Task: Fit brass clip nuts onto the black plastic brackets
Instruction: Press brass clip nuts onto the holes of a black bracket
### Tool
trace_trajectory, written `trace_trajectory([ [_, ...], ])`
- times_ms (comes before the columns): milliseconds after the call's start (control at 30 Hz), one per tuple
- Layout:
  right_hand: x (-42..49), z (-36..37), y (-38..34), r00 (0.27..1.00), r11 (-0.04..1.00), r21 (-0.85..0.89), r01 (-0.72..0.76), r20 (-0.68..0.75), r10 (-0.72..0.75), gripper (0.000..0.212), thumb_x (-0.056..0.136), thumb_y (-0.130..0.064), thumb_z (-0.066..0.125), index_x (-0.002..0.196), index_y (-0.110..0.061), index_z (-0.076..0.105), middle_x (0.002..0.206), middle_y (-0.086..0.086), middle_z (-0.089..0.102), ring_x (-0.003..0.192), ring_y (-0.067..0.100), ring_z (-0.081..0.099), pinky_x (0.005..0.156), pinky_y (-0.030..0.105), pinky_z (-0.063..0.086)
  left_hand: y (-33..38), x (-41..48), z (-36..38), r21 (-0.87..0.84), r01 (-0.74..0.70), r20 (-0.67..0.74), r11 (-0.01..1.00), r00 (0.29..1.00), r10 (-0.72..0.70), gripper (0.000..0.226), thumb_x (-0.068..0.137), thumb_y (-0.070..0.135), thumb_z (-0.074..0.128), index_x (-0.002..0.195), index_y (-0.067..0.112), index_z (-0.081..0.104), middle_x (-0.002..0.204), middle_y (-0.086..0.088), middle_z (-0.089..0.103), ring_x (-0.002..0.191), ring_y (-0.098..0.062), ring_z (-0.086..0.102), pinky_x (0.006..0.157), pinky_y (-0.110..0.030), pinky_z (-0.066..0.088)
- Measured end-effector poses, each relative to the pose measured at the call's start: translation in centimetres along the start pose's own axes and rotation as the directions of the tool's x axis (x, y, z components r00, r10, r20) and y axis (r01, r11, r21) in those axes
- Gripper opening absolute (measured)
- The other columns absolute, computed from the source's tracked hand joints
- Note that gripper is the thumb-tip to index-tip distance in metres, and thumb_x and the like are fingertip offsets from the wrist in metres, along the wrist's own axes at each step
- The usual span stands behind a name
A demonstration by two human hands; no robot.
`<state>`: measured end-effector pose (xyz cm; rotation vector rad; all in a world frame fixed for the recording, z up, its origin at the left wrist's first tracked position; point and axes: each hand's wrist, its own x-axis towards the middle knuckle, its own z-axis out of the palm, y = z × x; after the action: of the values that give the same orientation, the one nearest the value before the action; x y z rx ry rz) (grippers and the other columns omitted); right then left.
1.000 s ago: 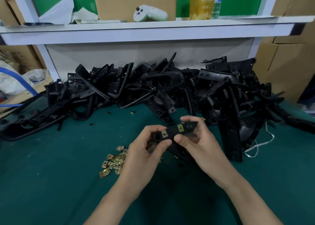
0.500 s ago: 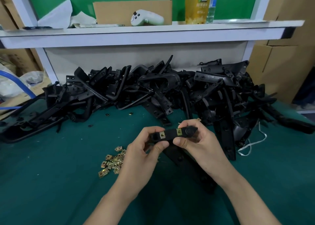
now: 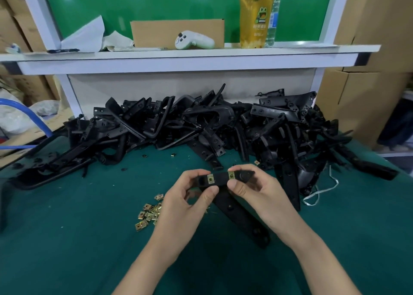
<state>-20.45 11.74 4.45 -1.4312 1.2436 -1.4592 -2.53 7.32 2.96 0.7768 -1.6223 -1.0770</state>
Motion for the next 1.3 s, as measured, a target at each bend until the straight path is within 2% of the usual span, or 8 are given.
trace_trajectory([
  [167, -0.9, 0.2, -1.5, 0.96, 0.924, -0.297, 0.242, -0.063, -0.272, 0.014, 0.086, -0.039, 0.074, 0.099, -0.039, 0.069, 0.112, -0.015, 0.067, 0.107, 0.006, 0.063, 0.08, 0.011, 0.046, 0.8, -0.1, -0.7, 0.189, -0.187, -0.047, 0.964, 0.979, 0.199, 0.019, 0.083, 0.039, 0.07, 0.096, 0.046, 0.06, 0.129, 0.023, 0.059, 0.119, -0.005, 0.059, 0.095, -0.017, 0.046],
  [400, -1.6, 1.2, -0.9, 0.575, 0.31, -0.776, 0.549, 0.081, -0.814, 0.013, 0.093, -0.015, 0.068, 0.096, -0.023, 0.058, 0.111, -0.004, 0.06, 0.074, 0.016, 0.066, 0.055, 0.03, 0.053, 0.6, -0.5, -1.3, 0.521, -0.462, -0.056, 0.718, 0.821, 0.568, 0.054, 0.078, -0.009, 0.077, 0.097, 0.036, 0.052, 0.142, 0.021, 0.042, 0.129, -0.008, 0.051, 0.101, -0.011, 0.035],
  [567, -1.7, 1.5, 0.1, 0.452, 0.21, -0.816, 0.539, 0.07, -0.889, 0.012, 0.1, -0.01, 0.059, 0.098, -0.02, 0.055, 0.109, 0.0, 0.059, 0.06, 0.014, 0.055, 0.046, 0.026, 0.044, 0.8, -0.6, -1.1, 0.543, -0.552, -0.062, 0.633, 0.726, 0.685, 0.025, 0.085, 0.012, 0.067, 0.102, 0.025, 0.054, 0.145, 0.026, 0.033, 0.121, -0.006, 0.049, 0.103, -0.018, 0.038],
  [800, -1.4, 1.0, -0.7, 0.55, 0.357, -0.755, 0.55, 0.006, -0.835, 0.018, 0.092, -0.011, 0.069, 0.103, -0.023, 0.059, 0.118, -0.005, 0.059, 0.091, 0.015, 0.069, 0.066, 0.028, 0.057, 1.2, -0.3, -1.2, 0.535, -0.531, -0.046, 0.657, 0.758, 0.651, 0.018, 0.091, 0.026, 0.062, 0.107, 0.025, 0.055, 0.143, 0.019, 0.037, 0.125, -0.013, 0.051, 0.105, -0.017, 0.037],
  [900, -1.7, 0.6, -2.3, 0.738, 0.606, -0.614, 0.505, -0.057, -0.672, 0.016, 0.095, -0.035, 0.066, 0.109, -0.03, 0.063, 0.123, -0.017, 0.062, 0.12, 0.009, 0.059, 0.094, 0.023, 0.05, 2.0, -0.2, -1.3, 0.504, -0.51, -0.024, 0.697, 0.799, 0.601, 0.022, 0.096, 0.045, 0.06, 0.115, 0.035, 0.056, 0.131, 0.023, 0.051, 0.122, -0.008, 0.053, 0.101, -0.015, 0.039],
  [1000, -2.1, 0.0, -4.2, 0.945, 0.865, -0.417, 0.279, -0.038, -0.324, 0.023, 0.09, -0.056, 0.066, 0.111, -0.046, 0.063, 0.115, -0.022, 0.067, 0.102, 0.006, 0.064, 0.079, 0.021, 0.053, 3.0, -0.5, -1.5, 0.457, -0.401, -0.013, 0.794, 0.89, 0.457, 0.025, 0.094, 0.068, 0.048, 0.118, 0.06, 0.046, 0.112, 0.031, 0.059, 0.106, 0.003, 0.058, 0.085, -0.005, 0.04],
  [1167, -2.7, -0.8, -5.0, 0.979, 0.919, -0.339, 0.2, 0.029, -0.203, 0.026, 0.09, -0.055, 0.067, 0.113, -0.043, 0.063, 0.097, -0.012, 0.074, 0.096, 0.005, 0.068, 0.081, 0.015, 0.049, 3.3, -1.1, -1.3, 0.432, -0.327, 0.007, 0.84, 0.933, 0.359, 0.032, 0.088, 0.078, 0.046, 0.117, 0.067, 0.044, 0.107, 0.038, 0.059, 0.095, 0.009, 0.058, 0.07, -0.005, 0.041],
  [1300, -3.4, -1.0, -5.3, 0.986, 0.917, -0.365, 0.161, 0.03, -0.161, 0.028, 0.089, -0.058, 0.063, 0.116, -0.054, 0.059, 0.093, -0.009, 0.074, 0.091, 0.018, 0.068, 0.087, 0.04, 0.054, 3.7, -1.6, -1.1, 0.452, -0.323, 0.021, 0.831, 0.936, 0.352, 0.035, 0.087, 0.08, 0.045, 0.119, 0.067, 0.044, 0.106, 0.036, 0.059, 0.094, 0.007, 0.059, 0.066, -0.006, 0.041],
])
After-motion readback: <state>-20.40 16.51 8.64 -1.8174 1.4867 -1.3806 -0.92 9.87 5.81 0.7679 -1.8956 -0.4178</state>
